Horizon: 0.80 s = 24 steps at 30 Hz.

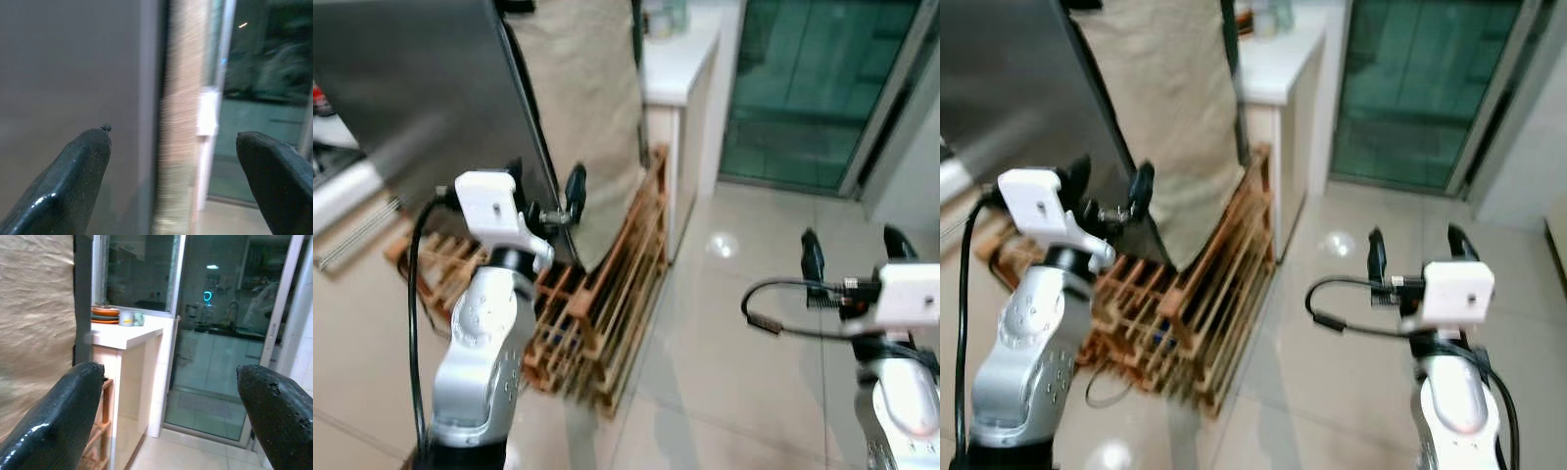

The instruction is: Restocking fridge

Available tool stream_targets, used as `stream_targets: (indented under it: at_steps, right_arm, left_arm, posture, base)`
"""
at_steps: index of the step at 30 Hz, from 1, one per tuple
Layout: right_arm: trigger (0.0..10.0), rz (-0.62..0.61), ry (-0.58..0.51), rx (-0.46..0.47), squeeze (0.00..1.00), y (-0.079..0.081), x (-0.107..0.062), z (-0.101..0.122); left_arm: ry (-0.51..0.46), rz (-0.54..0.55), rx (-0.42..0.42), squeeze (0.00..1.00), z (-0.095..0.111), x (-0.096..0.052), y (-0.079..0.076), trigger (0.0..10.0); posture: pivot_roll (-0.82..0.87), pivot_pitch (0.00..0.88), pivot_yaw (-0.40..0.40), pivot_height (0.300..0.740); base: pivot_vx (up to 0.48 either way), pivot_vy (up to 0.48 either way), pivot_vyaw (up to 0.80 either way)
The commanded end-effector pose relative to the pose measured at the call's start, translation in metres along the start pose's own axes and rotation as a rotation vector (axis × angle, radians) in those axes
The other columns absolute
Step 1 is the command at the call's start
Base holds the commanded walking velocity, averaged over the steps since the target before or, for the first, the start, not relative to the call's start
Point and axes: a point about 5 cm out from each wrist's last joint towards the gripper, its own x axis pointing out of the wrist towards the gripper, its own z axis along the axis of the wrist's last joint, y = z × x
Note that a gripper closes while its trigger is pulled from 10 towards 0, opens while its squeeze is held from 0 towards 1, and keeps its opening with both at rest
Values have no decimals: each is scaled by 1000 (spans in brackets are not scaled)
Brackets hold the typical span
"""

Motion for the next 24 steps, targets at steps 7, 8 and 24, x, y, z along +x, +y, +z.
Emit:
stream_targets:
  at_steps: [7, 8, 24]
  right_arm:
    - [10000, 6, 18, -4, 0, -4, 1, -2]
    - [10000, 11, 20, -1, 0, -3, 1, -3]
    - [10000, 23, 41, 9, 0, 1, 3, -8]
  left_arm:
    - [22, 48, 25, 0, -2, 5, 0, 10000]
    - [25, 47, 25, 0, -2, 5, 0, 10000]
    - [189, -202, -93, 0, -16, 22, -30, 10000]
  posture:
    - [-175, 0, 82, 740]
    - [-174, 0, 83, 740]
    - [-186, 0, 89, 740]
  base:
    - [206, 0, 0]
    - [0, 0, 0]
    - [0, 0, 0]
